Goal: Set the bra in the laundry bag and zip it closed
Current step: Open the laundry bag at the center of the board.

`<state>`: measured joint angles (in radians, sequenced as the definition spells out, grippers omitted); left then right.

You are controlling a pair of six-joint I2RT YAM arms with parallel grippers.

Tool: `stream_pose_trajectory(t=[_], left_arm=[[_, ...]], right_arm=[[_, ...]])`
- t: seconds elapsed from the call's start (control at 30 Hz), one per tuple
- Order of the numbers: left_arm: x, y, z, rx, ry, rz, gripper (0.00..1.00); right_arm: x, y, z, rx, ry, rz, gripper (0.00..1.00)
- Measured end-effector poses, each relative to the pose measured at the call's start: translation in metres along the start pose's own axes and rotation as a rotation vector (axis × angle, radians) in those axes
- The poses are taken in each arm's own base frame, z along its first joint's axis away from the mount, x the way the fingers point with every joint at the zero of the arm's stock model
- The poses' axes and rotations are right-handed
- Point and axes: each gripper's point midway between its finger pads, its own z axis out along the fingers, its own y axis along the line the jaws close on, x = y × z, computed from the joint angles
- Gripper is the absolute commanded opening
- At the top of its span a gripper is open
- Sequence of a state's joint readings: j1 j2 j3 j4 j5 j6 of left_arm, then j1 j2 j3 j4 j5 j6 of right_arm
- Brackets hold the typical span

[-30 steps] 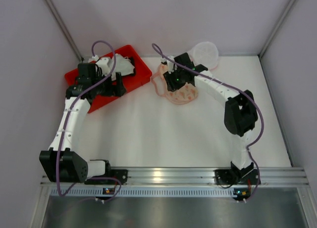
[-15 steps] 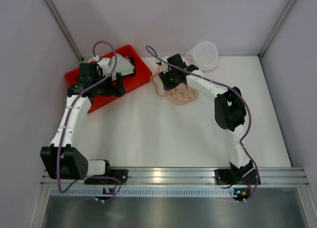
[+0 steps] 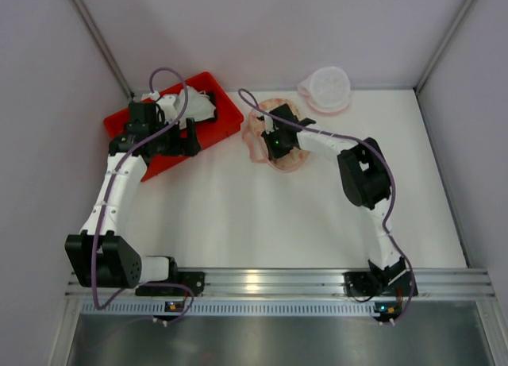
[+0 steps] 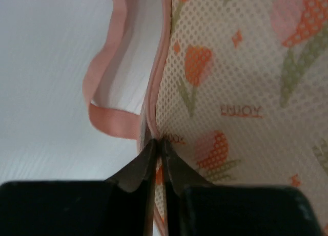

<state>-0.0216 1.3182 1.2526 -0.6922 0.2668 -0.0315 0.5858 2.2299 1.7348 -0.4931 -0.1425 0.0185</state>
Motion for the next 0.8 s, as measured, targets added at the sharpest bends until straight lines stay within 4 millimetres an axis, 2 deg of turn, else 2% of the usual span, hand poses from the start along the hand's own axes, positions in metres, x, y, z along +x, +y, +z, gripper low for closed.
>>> stream_pose_trajectory(t=[0.07,0.23,0.37,0.47,0.6,0.7,0.8], left_arm=[[0.000,0.000,0.000,0.000,0.000,0.000,0.98],[0.000,0.000,0.000,0.000,0.002,-0.001,0.98],[0.001,0.000,0.000,0.000,0.005,-0.001,0.98],[0.002,0.000,0.000,0.000,0.007,-0.002,0.98],[0.006,0.000,0.001,0.001,0.017,-0.005,0.98],[0.008,0.000,0.001,0.001,0.024,-0.007,0.98],[0.008,0.000,0.001,0.005,0.024,-0.007,0.98]], right_arm=[[0.002,0.007,-0.007,-0.031,-0.022,0.046,0.00],[0.049,0.033,-0.030,-0.122,0.028,0.195,0.00],[0.068,0.058,-0.060,-0.181,0.025,0.300,0.00],[0.061,0.081,-0.086,-0.233,-0.029,0.339,0.00],[0.037,0.107,-0.110,-0.315,-0.110,0.336,0.00],[0.026,0.113,-0.117,-0.339,-0.134,0.326,0.00],[0.024,0.114,-0.120,-0.349,-0.141,0.319,0.00]])
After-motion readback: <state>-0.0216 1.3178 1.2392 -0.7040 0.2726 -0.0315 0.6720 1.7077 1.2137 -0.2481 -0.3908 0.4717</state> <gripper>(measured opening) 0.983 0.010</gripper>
